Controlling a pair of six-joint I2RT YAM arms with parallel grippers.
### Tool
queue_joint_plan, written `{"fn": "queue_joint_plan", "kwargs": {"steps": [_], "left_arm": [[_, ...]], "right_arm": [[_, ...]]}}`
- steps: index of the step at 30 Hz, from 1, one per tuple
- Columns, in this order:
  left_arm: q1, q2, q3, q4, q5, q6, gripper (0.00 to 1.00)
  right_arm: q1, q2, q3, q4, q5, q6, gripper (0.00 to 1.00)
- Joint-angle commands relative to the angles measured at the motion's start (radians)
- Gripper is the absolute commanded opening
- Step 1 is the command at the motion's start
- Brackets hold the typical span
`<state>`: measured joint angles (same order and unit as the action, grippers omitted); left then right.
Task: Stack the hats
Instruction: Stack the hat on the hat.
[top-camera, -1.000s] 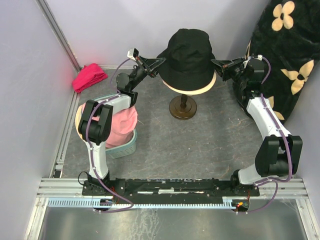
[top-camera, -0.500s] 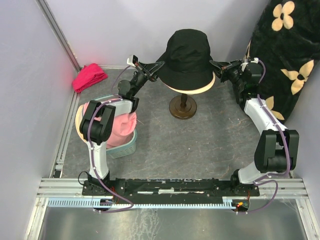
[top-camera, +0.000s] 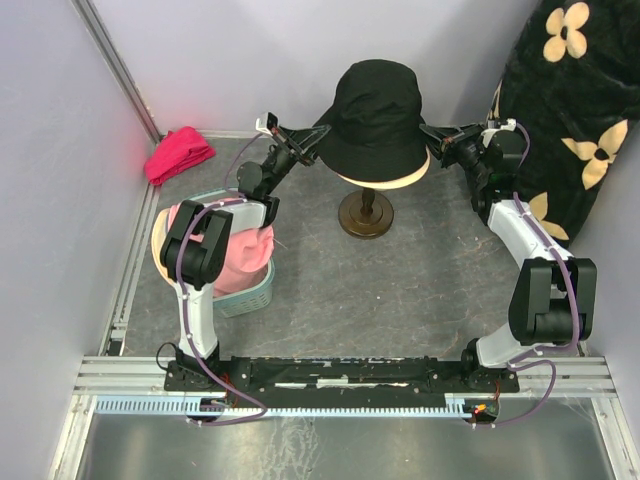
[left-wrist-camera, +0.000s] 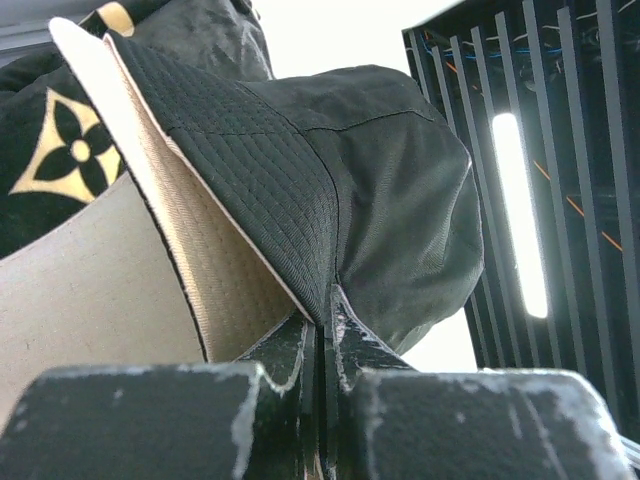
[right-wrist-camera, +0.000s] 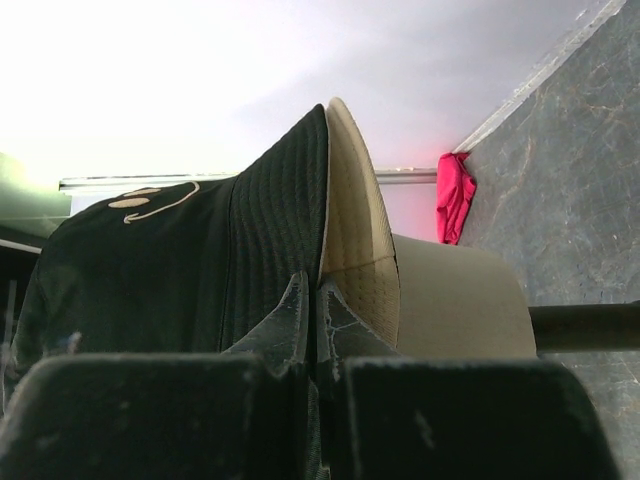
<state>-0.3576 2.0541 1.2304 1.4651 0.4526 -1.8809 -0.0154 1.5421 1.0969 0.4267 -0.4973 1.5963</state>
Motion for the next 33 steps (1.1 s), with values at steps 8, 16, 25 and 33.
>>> {"fn": "queue_joint_plan", "kwargs": {"steps": [8, 16, 25, 33], "left_arm": [[-0.002, 0.033, -0.082, -0.066, 0.024, 0.033, 0.03], [-0.002, 0.005, -0.124, -0.137, 0.023, 0.063, 0.03], [-0.003, -0.013, -0.121, -0.230, 0.033, 0.098, 0.03], [-0.003, 0.006, -0.059, -0.190, 0.050, 0.055, 0.03]], "right_arm": [[-0.020, -0.006, -0.029, -0.132, 0.009, -0.072, 0.02], [-0.021, -0.014, -0.054, -0.179, 0.003, -0.106, 0.02], [-0.021, -0.020, -0.050, -0.238, 0.008, -0.143, 0.02], [-0.020, -0.038, -0.030, -0.169, 0.015, -0.121, 0.02]]}}
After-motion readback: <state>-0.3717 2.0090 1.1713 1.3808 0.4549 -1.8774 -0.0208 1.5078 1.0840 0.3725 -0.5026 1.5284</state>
